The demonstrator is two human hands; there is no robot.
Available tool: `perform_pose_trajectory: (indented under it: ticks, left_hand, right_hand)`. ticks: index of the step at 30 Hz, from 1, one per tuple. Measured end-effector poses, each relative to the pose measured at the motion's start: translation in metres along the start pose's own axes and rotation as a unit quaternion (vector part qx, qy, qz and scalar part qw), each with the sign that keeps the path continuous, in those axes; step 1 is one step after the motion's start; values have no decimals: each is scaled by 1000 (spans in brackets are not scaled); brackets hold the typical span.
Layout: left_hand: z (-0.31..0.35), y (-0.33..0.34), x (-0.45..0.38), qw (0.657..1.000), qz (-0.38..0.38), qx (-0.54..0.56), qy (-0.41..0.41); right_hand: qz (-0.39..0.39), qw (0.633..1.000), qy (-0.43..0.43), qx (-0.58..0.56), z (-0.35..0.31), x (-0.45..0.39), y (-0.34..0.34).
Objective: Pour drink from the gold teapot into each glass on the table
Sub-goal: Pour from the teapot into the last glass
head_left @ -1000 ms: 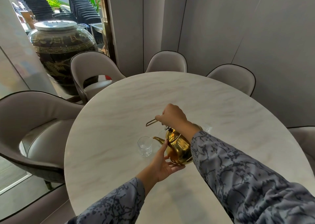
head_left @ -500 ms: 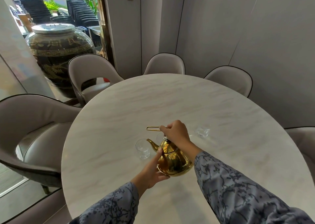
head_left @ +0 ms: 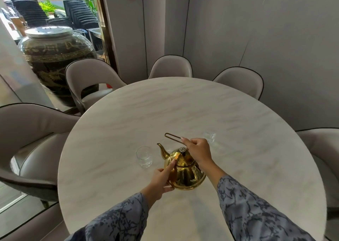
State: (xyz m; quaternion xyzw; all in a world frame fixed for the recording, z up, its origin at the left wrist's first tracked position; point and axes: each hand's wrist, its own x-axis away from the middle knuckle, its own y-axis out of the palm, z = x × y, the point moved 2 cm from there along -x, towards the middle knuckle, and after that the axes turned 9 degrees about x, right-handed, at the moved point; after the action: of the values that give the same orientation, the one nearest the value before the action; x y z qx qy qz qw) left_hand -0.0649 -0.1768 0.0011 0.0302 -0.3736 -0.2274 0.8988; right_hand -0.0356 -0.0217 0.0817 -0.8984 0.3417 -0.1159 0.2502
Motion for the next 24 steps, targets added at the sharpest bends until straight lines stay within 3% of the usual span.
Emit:
perform_pose_trajectory:
  ticks: [24]
  left_hand:
    - [-36, 203, -59, 994, -47, -40, -95]
  right_hand:
    - [76, 984, 76, -139, 141, -45, -169]
